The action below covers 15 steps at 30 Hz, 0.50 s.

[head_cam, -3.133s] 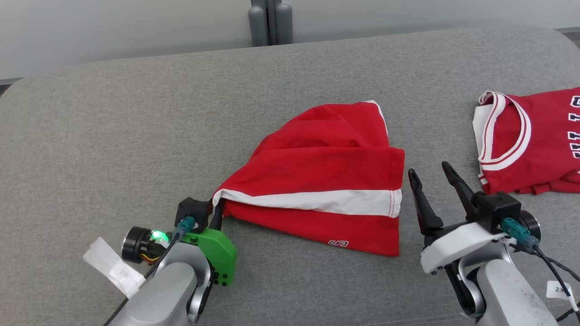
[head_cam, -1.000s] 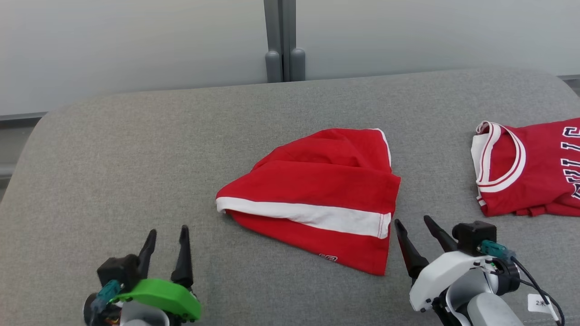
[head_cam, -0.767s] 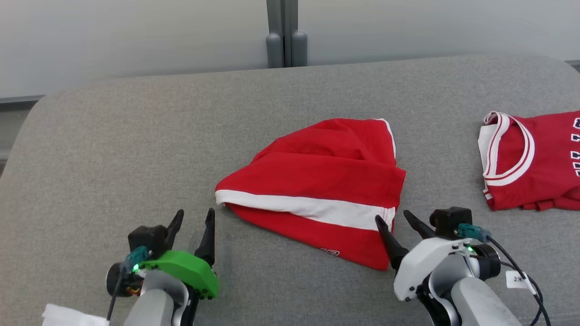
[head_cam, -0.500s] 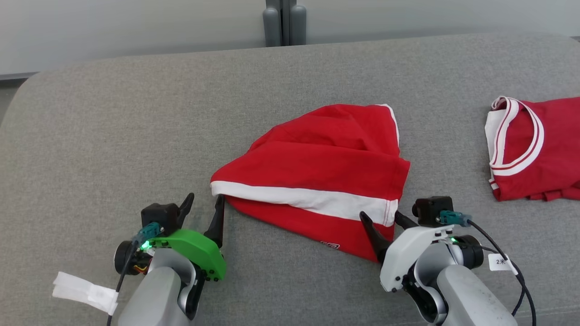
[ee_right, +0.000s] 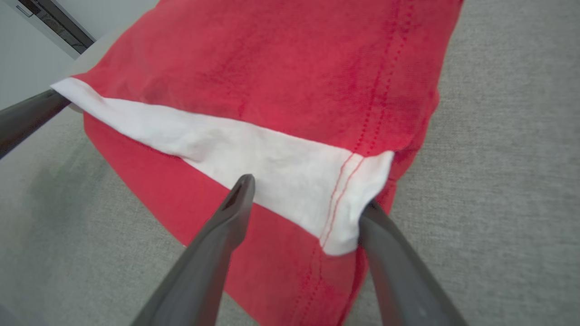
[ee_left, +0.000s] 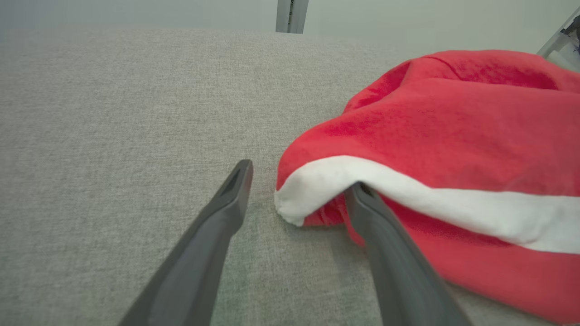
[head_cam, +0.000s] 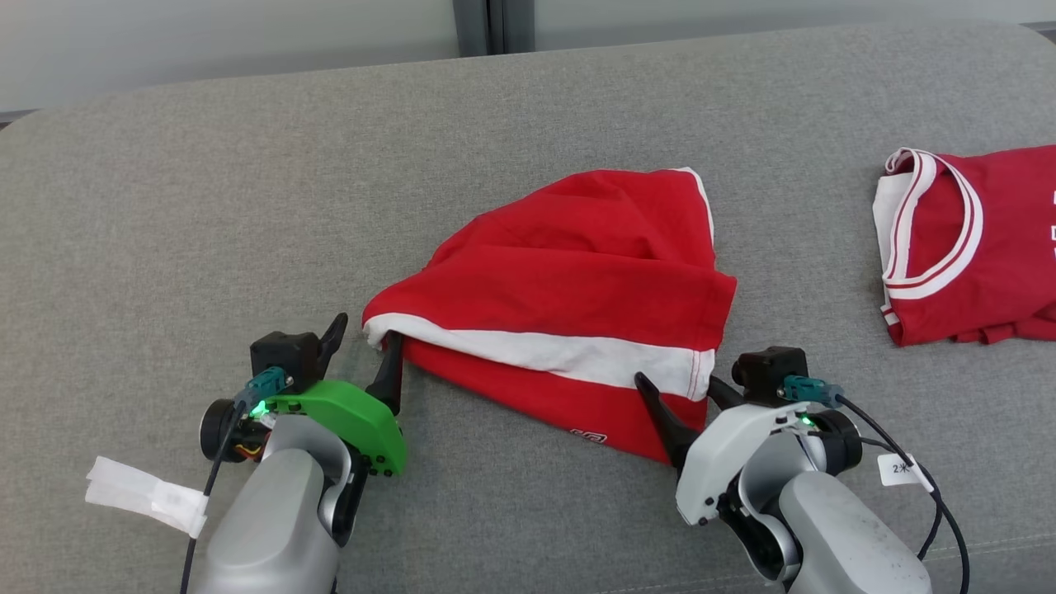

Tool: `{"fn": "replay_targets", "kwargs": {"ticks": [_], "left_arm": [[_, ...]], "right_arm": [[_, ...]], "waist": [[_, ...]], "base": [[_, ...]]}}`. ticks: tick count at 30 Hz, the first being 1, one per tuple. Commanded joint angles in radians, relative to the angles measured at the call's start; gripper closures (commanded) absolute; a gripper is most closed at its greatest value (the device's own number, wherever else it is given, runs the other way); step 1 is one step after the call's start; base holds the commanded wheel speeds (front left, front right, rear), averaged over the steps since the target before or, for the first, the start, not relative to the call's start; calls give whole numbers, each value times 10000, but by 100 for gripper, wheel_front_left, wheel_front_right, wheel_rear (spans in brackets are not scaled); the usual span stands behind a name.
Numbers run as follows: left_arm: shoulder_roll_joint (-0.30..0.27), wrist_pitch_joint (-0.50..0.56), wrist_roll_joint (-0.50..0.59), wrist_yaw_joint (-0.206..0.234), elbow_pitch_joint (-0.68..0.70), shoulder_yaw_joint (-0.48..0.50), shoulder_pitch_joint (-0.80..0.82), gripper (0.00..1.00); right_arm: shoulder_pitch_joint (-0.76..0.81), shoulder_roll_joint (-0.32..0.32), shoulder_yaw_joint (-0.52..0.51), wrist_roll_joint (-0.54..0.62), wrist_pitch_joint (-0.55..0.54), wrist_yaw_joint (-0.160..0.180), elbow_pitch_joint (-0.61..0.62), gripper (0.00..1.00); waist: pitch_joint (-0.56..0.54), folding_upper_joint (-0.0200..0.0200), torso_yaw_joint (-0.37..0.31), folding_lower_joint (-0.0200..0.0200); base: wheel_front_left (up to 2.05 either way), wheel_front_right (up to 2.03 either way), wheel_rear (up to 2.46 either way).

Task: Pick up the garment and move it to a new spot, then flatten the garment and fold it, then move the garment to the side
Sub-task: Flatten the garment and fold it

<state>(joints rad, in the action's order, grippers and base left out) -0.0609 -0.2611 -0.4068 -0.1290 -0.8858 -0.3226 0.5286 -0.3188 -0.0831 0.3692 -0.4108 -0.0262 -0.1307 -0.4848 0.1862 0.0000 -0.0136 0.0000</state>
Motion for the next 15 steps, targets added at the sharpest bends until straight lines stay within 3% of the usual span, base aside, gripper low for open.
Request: {"fn": "replay_targets", "kwargs": {"ticks": [1,2,3,9,15], "left_arm": [[-64,-44,162,-21,28,14,44,16],[-66,-41,189,-20,19,-15,24,67],[-60,-42,170,-21,-7,-40,18,100],[-7,-41,-2,-20,92,-339,104,100],[9,-42,121,-20,1305,222,-167,100]], "right_arm": [[-157,-50,35,-36,63,0,-8,56],[-164,-69,70,-54,60,0,-30,78],[-173,-85,86,-73,61,0,-41,100],[-318,-265,79,-113,233,0,88,100],[-429,-471,-437,-19,1071,0,765,100]], "waist": [[35,0,-41,0],[48,0,-62,0],[54,0,-76,0],[20,0,-118,0],[-221,0,-131,0]], "base": [[0,0,0],[0,0,0],[0,0,0],[0,0,0],[0,0,0]]}}
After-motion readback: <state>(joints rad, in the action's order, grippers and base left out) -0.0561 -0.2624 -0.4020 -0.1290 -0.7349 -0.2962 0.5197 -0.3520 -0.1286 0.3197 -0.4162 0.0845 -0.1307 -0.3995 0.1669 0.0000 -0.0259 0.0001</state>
